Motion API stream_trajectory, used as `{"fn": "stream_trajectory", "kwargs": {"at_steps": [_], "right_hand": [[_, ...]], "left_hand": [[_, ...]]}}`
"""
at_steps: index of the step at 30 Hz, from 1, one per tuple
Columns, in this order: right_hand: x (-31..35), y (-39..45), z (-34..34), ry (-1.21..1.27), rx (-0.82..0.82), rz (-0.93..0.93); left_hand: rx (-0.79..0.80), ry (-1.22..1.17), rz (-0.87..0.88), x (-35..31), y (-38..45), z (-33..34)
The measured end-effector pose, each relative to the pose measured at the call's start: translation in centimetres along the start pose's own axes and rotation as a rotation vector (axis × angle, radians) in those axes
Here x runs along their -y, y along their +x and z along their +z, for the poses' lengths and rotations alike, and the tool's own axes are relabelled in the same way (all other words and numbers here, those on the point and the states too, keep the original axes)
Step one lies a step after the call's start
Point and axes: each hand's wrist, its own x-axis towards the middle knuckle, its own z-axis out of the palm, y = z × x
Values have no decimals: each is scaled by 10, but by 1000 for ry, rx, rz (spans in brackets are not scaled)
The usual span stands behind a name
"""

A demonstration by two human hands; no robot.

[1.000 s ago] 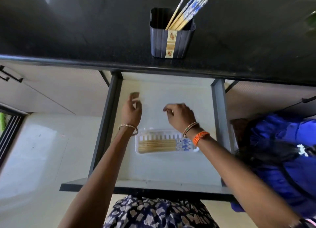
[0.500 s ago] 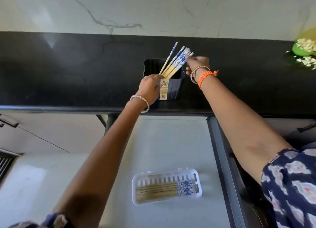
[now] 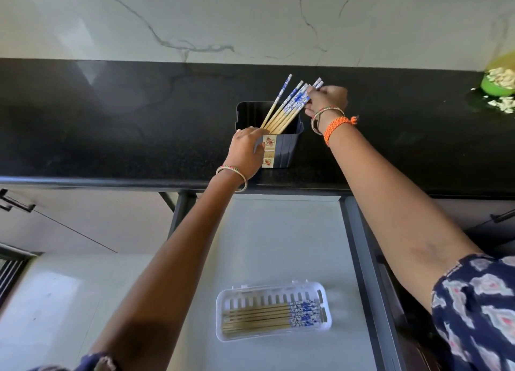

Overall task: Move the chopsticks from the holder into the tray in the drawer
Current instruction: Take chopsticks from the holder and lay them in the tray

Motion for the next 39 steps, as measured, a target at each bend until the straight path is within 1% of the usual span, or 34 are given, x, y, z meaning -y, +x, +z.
{"fn": "stream_trajectory", "kwargs": {"at_steps": [2, 4, 6, 8, 9, 12, 14, 16, 17, 19, 22, 25, 27, 29, 32, 35, 36, 39], "right_hand": [[11, -5, -7, 47, -31, -45], [26, -14, -22, 91, -115, -116], [40, -23, -44, 166, -233, -189], [49, -36, -70, 322, -328, -223], [49, -44, -82, 422, -356, -210], [25, -78, -111, 640, -348, -42], [-15, -103, -123, 721, -333, 130], [-68, -132, -127, 775, -284, 295], [-93, -147, -127, 781, -276, 376], [-149, -181, -127, 726, -329, 528], [-214, -232, -126, 620, -278, 680], [-250, -262, -123, 586, -382, 826], [-260, -273, -122, 515, -386, 856], [-271, -280, -123, 473, -387, 881], [-273, -284, -121, 440, -359, 883], [-275, -281, -116, 418, -390, 882], [-276, -280, -115, 433, -367, 879], [-278, -280, -112, 497, -194, 862]], "left_hand": [[24, 22, 6, -1, -3, -1], [8, 4, 9, -4, -11, -4], [-62, -58, 16, -10, -24, -7], [-158, -140, 6, -16, -41, -10], [-203, -182, -8, -18, -52, -10], [-253, -305, -119, -12, -89, -3], [-222, -345, -220, 1, -119, 10], [-194, -370, -331, 20, -153, 24], [-179, -392, -390, 29, -167, 30], [-109, -394, -508, 49, -199, 41], [16, -347, -646, 77, -243, 54], [43, -360, -781, 98, -274, 61], [62, -349, -848, 107, -286, 65], [126, -337, -878, 113, -295, 67], [146, -395, -916, 119, -303, 71], [167, -447, -929, 122, -307, 76], [182, -455, -926, 123, -308, 77], [203, -467, -877, 124, -311, 82]]}}
